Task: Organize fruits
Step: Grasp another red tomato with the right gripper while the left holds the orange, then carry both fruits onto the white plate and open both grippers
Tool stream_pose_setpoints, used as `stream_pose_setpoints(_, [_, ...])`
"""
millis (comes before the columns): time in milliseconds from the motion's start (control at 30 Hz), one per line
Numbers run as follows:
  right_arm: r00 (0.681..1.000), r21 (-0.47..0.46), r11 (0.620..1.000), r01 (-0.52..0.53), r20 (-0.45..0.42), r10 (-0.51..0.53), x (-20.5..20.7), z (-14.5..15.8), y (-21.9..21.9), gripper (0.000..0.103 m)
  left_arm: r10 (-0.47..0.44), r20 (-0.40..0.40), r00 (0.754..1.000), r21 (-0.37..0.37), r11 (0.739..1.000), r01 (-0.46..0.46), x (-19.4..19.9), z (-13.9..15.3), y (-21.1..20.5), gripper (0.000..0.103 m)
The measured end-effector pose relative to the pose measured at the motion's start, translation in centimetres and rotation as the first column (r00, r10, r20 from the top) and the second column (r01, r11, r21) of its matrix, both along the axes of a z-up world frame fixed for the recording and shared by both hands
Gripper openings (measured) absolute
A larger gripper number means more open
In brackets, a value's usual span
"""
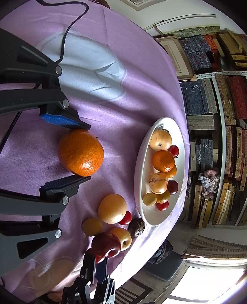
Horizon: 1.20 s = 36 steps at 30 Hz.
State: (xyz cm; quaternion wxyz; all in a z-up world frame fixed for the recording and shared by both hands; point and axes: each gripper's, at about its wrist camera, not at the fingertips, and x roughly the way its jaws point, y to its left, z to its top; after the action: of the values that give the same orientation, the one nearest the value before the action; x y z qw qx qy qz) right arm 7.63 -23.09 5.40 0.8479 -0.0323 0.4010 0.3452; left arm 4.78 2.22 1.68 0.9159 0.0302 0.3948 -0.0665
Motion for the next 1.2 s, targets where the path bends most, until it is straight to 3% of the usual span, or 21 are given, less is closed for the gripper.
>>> stream_pose_setpoints(200, [0.997,0.050,0.998,0.045,0.063,-0.048,-1.8,3.2,-2.6,0.029,0.020,0.060,0.998,-0.035,0.999,-0.018,-0.8,3.1,0.3,0.047])
stream_pose_setpoints(333, [0.978,0.067,0.995,0.075,0.188,-0.086,-1.5,9.1,-4.4,0.029,0.019,0.123,0.992,-0.018,1.000,-0.017,0.0,7.9,0.0,0.047])
stream_pose_setpoints(467, [0.937,0.116,0.989,0.089,0.326,-0.122,-0.5,16.2,-5.2,0.029,0.022,0.198,0.980,-0.001,1.000,-0.022,1.5,13.4,-0.6,0.047])
stream_pose_setpoints(600, [0.920,0.141,0.985,0.098,0.365,-0.144,2.7,19.8,-4.6,0.029,0.025,0.222,0.975,-0.026,0.999,-0.019,3.9,16.3,-1.2,0.047])
stream_pose_setpoints(733, [0.953,0.106,0.989,0.101,0.276,-0.127,7.2,17.1,-2.5,0.029,0.030,0.165,0.986,-0.047,0.999,-0.023,6.8,14.2,-2.2,0.047])
stream_pose_setpoints(867, [0.982,0.057,0.993,0.102,0.152,-0.110,10.7,11.6,-0.4,0.029,0.035,0.045,0.998,-0.073,0.997,-0.032,9.7,8.9,-2.5,0.047])
stream_pose_setpoints(1000, [0.993,-0.020,0.995,0.095,0.066,-0.093,12.9,7.0,1.1,0.029,0.032,-0.018,0.999,-0.064,0.997,-0.033,11.4,5.6,-2.4,0.047])
stream_pose_setpoints(1200, [0.997,-0.089,0.993,0.083,0.016,-0.082,14.1,3.7,2.2,0.029,0.026,-0.042,0.999,-0.051,0.998,-0.028,12.4,3.6,-2.2,0.047])
